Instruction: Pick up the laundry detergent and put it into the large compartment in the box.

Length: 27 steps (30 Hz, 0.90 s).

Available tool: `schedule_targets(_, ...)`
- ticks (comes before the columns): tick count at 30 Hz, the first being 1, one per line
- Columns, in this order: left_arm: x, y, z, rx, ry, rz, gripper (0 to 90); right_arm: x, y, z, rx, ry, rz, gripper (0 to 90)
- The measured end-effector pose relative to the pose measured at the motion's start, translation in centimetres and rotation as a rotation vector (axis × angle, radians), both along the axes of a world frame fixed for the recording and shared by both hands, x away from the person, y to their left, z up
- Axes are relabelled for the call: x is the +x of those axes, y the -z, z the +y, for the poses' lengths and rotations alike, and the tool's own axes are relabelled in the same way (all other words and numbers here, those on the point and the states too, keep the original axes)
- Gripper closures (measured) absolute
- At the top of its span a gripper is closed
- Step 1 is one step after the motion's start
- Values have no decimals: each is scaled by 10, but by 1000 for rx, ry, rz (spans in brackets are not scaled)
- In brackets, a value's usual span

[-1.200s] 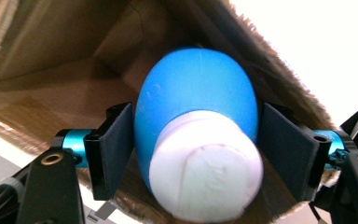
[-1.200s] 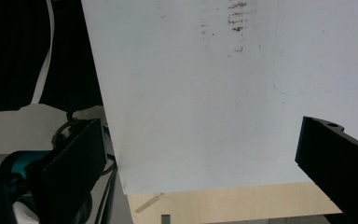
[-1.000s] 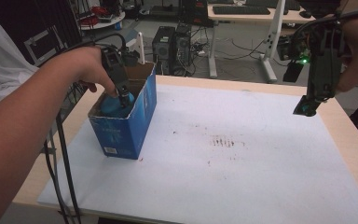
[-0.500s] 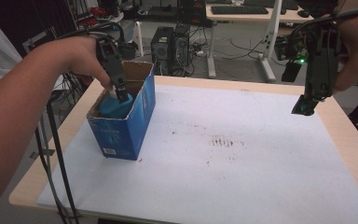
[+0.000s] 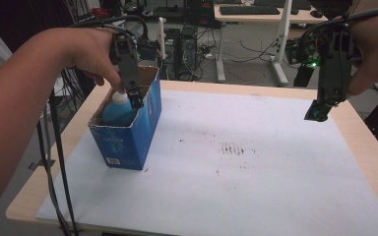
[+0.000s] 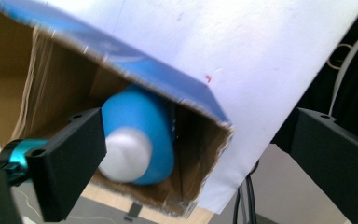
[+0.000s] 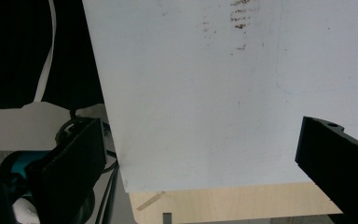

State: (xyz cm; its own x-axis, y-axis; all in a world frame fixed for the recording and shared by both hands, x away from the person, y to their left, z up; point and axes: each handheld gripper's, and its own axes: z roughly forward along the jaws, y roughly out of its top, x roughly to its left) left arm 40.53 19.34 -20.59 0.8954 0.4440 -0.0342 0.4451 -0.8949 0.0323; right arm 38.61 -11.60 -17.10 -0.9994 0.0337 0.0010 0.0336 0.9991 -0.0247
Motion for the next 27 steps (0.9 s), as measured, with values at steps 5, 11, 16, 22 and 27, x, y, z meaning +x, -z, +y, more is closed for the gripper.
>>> schedule_targets(5,-3,-1,-21,-1,66,3,21,1,1,0,3,-3,2,10)
schedule_targets(11,-2,7,-44,-1,139,12,17,3,1,1,2,-3,5,10)
schedule_targets(16,4,17,-55,6,170,17,17,4,3,3,2,-7,6,10)
schedule_targets(22,14,31,-64,-1,191,25,17,5,4,4,-1,-3,10,10)
schedule_targets(27,21,43,-72,-1,208,32,17,5,6,2,-3,12,11,10)
